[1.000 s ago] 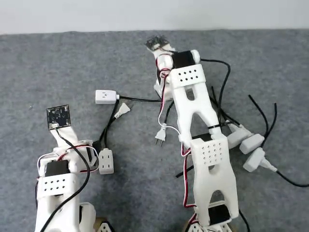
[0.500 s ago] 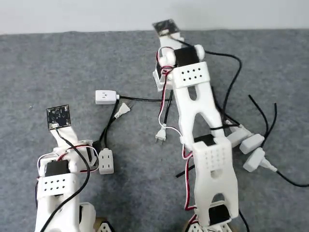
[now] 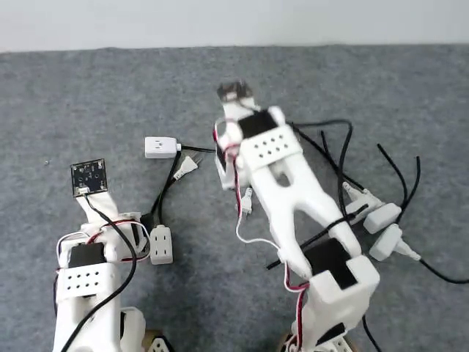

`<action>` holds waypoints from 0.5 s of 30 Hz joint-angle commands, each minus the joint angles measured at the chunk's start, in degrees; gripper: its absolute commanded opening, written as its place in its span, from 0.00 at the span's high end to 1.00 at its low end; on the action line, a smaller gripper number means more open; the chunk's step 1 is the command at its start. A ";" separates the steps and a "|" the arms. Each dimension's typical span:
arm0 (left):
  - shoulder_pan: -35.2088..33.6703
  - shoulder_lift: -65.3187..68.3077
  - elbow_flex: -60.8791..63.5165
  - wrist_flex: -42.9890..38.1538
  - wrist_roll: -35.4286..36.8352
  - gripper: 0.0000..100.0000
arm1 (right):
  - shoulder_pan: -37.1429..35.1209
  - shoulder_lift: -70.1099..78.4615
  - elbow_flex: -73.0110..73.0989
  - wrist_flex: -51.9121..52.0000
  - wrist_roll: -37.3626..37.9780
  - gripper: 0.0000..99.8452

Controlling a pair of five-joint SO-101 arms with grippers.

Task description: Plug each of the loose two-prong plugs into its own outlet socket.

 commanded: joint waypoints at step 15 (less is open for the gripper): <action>0.53 -1.05 0.22 -1.41 0.26 0.75 | 2.86 4.70 12.13 -22.46 -4.66 0.90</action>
